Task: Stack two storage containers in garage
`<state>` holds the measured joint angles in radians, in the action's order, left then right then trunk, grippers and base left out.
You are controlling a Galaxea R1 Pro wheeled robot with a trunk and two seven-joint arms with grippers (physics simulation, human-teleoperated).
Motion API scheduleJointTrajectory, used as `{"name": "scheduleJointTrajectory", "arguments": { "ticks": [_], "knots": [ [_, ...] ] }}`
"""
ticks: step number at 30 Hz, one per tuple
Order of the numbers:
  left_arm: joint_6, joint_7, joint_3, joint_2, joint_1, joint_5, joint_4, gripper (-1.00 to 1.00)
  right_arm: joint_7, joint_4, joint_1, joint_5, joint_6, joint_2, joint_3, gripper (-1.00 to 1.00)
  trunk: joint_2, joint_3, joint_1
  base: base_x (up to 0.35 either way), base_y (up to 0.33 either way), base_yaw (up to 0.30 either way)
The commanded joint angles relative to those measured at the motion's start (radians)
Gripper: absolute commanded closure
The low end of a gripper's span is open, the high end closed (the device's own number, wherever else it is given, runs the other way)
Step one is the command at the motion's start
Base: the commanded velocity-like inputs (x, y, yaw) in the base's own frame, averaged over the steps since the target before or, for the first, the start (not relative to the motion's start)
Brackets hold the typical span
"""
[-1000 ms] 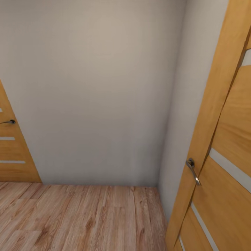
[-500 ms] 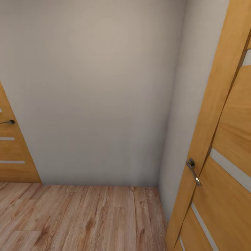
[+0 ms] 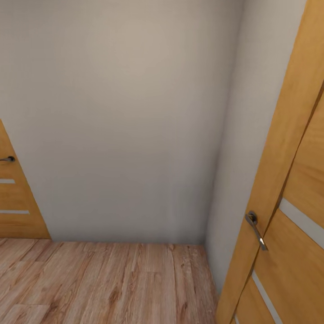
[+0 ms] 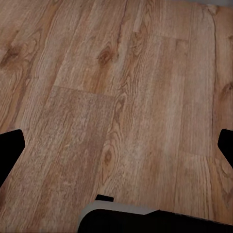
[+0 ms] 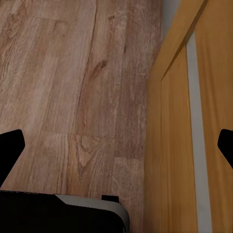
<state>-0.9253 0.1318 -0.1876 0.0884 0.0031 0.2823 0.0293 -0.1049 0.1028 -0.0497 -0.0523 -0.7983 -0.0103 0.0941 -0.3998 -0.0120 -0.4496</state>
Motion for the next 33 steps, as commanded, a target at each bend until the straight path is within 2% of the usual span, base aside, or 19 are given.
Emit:
{"name": "scheduleJointTrajectory", "arguments": {
  "ticks": [1,7,33],
  "knots": [
    [-0.003,0.006,-0.009,0.0,0.0,0.004,0.001,-1.0,-0.011,0.002,-0.001,-0.005,0.001,0.0,0.007,-1.0,0.0,0.0,0.0,0.009,0.0,0.0],
    [-0.001,0.006,-0.009,-0.001,0.0,0.004,0.0,-1.0,-0.011,0.001,-0.001,-0.005,0.001,0.0,0.007,-1.0,0.0,0.0,0.0,0.107,0.0,0.0],
    [-0.001,0.006,-0.009,-0.001,0.0,0.005,0.0,-1.0,-0.011,0.001,-0.001,-0.006,0.001,0.0,0.008,-1.0,0.0,0.0,0.0,0.323,0.0,0.0]
  ]
}}
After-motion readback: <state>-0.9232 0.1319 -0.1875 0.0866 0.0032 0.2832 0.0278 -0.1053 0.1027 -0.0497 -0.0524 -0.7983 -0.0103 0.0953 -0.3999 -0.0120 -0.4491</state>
